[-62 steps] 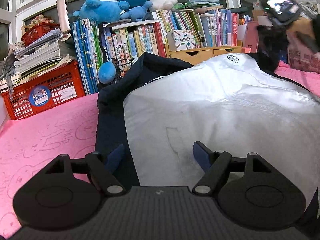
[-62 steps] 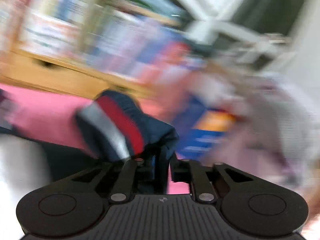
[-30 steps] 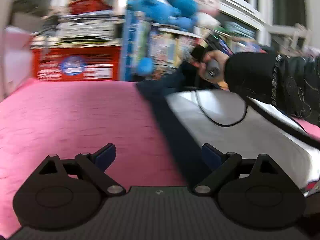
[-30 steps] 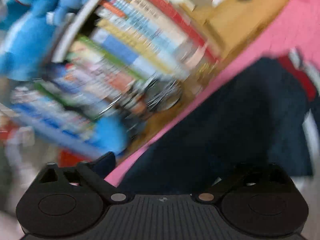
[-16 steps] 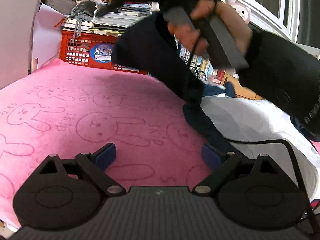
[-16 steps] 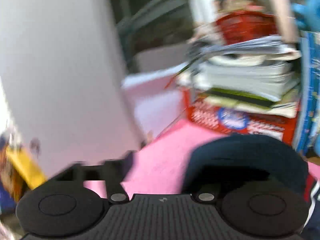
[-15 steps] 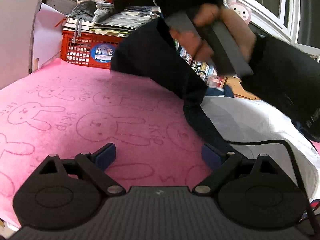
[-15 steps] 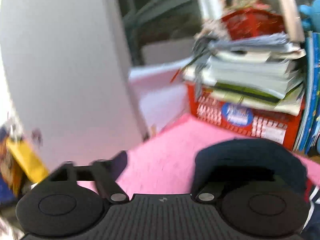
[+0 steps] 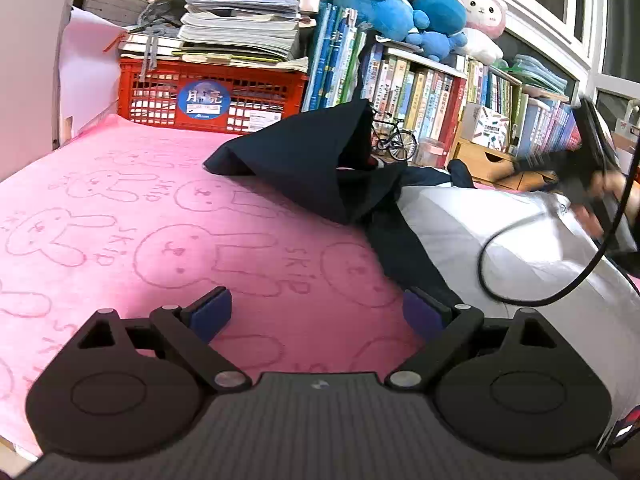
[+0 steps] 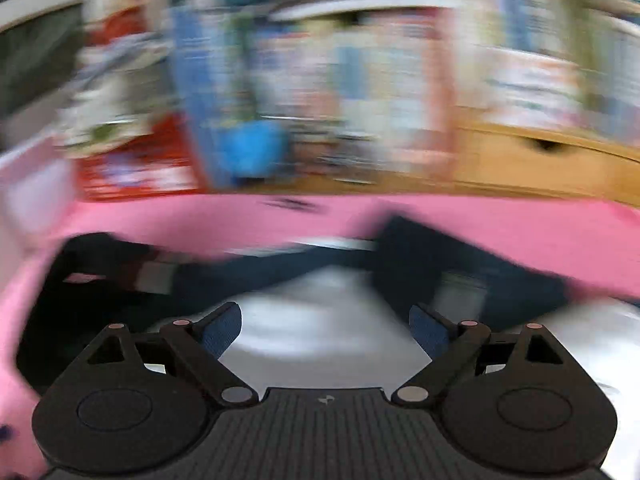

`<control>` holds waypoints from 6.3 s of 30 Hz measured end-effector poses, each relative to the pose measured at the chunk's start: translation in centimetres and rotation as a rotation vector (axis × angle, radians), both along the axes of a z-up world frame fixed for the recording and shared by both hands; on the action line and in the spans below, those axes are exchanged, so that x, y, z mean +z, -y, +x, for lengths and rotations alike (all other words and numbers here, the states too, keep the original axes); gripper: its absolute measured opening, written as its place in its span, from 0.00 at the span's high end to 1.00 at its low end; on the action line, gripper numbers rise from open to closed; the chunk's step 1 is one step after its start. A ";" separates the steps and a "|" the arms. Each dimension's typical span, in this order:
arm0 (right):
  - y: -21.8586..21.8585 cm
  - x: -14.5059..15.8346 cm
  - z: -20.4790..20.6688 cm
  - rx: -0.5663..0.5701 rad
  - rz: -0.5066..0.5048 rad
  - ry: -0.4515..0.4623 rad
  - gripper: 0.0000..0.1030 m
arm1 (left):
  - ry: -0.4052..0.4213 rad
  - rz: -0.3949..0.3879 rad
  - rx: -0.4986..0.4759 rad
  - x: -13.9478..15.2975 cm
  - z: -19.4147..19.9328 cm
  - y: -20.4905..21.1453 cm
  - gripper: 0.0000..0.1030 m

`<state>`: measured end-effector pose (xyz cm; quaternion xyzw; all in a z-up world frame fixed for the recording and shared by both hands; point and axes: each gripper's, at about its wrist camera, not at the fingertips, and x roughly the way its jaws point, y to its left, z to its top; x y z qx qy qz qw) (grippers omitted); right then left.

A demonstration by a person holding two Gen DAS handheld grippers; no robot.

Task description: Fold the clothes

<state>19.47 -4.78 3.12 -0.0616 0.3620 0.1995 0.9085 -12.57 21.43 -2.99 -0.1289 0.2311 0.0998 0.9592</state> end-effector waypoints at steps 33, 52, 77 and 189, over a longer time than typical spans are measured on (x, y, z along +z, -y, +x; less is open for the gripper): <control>2.1 -3.4 12.8 -0.172 -0.017 0.094 0.87 | -0.037 0.025 -0.121 -0.9 4.3 4.5 0.06; -19.0 -2.7 0.8 0.210 0.318 -0.369 0.00 | 0.039 -0.063 -0.079 -0.9 0.9 2.9 0.06; -9.5 -4.8 -7.1 0.203 -0.111 0.094 0.01 | -0.054 0.241 0.223 2.8 7.5 -3.1 0.06; 9.0 -2.9 -11.3 -0.009 -0.042 0.139 0.51 | -0.046 0.338 -0.254 5.4 9.9 11.8 0.34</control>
